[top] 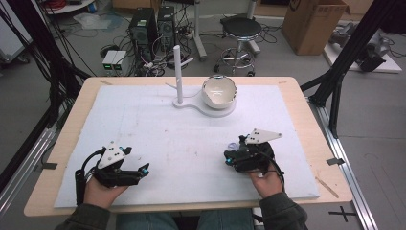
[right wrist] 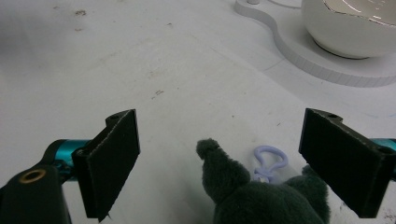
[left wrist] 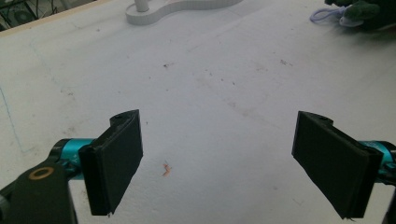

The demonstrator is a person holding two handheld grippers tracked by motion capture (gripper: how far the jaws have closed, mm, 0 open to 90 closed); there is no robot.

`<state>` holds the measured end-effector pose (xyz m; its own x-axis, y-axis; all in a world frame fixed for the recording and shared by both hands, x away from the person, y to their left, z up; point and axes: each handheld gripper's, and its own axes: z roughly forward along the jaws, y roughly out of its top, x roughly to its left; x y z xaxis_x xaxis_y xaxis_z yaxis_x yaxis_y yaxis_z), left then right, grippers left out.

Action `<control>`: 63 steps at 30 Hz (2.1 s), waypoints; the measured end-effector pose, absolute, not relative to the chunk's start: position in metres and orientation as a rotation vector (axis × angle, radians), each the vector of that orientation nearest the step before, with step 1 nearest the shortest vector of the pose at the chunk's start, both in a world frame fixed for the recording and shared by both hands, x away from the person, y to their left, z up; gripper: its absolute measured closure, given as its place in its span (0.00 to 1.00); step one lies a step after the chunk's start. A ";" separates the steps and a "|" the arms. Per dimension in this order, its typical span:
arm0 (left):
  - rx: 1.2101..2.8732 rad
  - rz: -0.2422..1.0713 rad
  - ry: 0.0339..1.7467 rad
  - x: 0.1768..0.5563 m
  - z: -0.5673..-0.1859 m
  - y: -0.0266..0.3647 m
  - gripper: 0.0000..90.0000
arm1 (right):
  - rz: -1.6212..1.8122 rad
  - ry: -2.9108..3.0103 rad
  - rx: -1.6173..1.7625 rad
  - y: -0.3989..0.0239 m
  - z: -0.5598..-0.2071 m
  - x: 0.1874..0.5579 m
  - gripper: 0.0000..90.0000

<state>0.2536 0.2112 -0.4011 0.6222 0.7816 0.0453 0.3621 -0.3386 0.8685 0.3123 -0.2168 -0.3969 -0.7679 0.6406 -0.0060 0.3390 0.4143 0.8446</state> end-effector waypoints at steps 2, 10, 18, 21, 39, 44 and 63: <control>1.948 0.582 0.903 0.254 -0.401 0.211 0.18 | 1.295 2.351 0.842 -0.217 -0.397 0.312 0.13; 1.937 0.581 0.909 0.255 -0.401 0.213 0.19 | 1.299 2.349 0.842 -0.217 -0.397 0.313 0.13; 1.929 0.589 0.920 0.255 -0.401 0.215 0.19 | 1.299 2.335 0.839 -0.223 -0.391 0.312 0.13; 1.930 0.585 0.920 0.255 -0.401 0.215 0.19 | 1.305 2.317 0.856 -0.229 -0.388 0.312 0.13; 1.935 0.582 0.924 0.256 -0.403 0.216 0.19 | 1.273 2.245 0.921 -0.256 -0.382 0.307 0.13; 1.938 0.581 0.921 0.256 -0.402 0.215 0.19 | 1.268 2.229 0.940 -0.262 -0.381 0.302 0.13; 1.933 0.587 0.927 0.256 -0.403 0.217 0.19 | 1.211 2.279 0.980 -0.273 -0.394 0.292 0.15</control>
